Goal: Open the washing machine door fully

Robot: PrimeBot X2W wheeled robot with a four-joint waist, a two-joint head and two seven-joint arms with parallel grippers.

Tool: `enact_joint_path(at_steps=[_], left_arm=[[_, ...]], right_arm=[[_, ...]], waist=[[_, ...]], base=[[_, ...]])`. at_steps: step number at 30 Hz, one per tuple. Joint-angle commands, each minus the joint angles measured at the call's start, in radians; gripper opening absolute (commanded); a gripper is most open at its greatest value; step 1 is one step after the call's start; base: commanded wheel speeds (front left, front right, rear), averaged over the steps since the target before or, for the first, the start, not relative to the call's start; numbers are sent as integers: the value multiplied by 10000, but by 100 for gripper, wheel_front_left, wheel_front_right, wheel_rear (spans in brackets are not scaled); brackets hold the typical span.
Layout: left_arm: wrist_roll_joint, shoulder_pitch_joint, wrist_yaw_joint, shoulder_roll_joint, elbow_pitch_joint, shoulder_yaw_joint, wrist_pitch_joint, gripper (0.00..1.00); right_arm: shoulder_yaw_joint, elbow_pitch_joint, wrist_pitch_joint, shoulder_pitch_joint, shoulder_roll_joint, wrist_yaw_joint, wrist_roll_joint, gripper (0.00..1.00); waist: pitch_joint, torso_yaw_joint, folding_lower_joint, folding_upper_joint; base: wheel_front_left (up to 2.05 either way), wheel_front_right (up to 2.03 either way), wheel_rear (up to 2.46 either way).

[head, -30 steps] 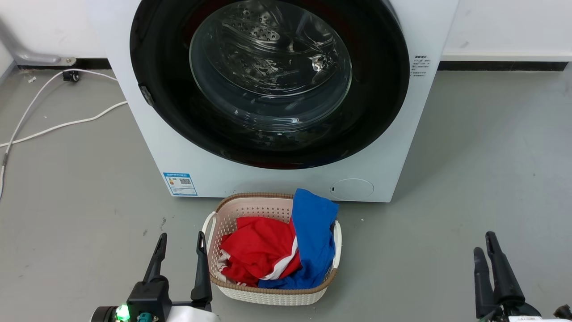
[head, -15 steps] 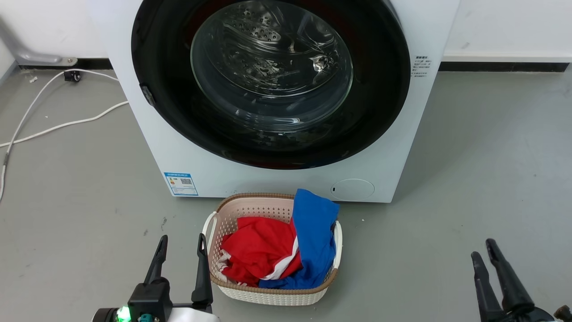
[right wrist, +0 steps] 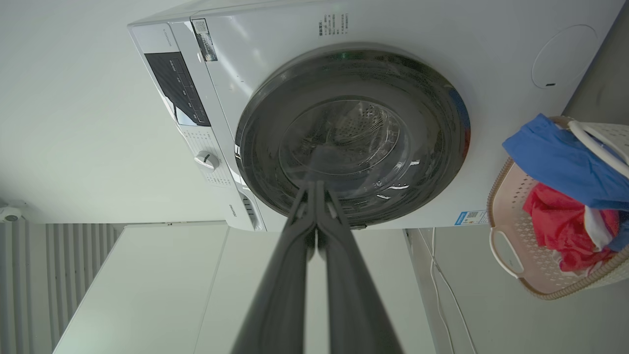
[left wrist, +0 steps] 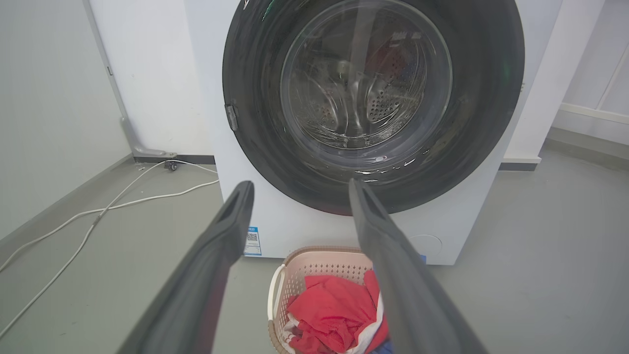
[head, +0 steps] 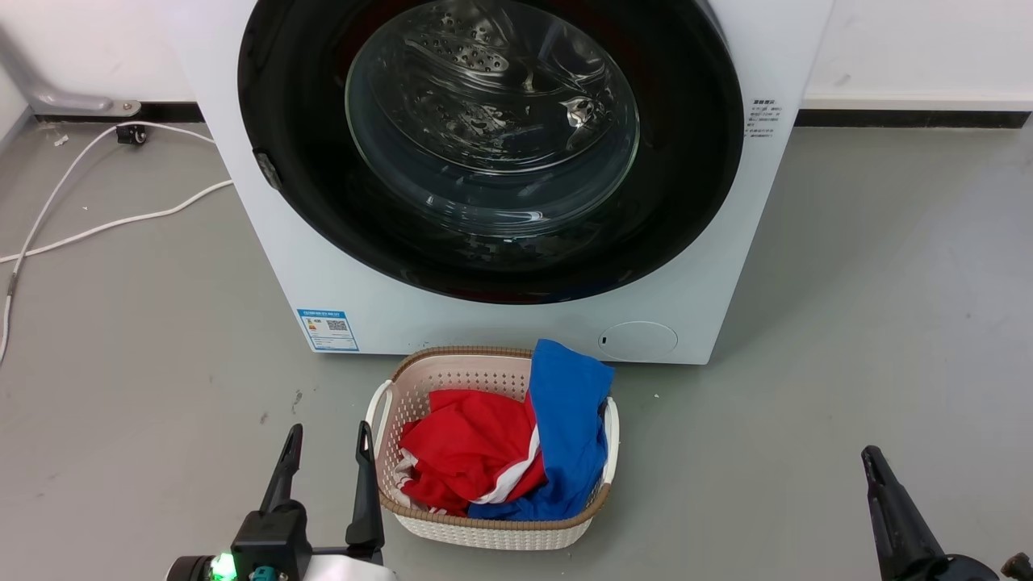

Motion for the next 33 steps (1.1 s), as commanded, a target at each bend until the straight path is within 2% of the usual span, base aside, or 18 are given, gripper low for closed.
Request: enact_joint_path(at_steps=[1,7,15,24,33], left_arm=[[85,77,41,-4,-27,-2,-32,100],[117,23,72,-5,-71,13,-32,100],[233,-248,65,-5,-224,13,-30,100],[431,-792,231,-5,-425,-46,-30,100],[618,-1598,360,-5,-810,-2,-30,100]], right_arm=[[22,39,-49,31,34,4,-6,0],[-280,185,-61,-373,30,4,51,0],[-1527,915,244,-1939,-226,4,-174,0],[-2649,2015,854,-4307,-1224,4,-363,0],[-2795,3158,1702,-7004,-2595,4,-607,0]], waist=[[-2,1,0,0],[44,9,0,0],[490,14,0,0],[1600,247,0,0],[2959,485,0,0]], base=[[0,0,0],[0,0,0],[0,0,0],[0,0,0],[0,0,0]])
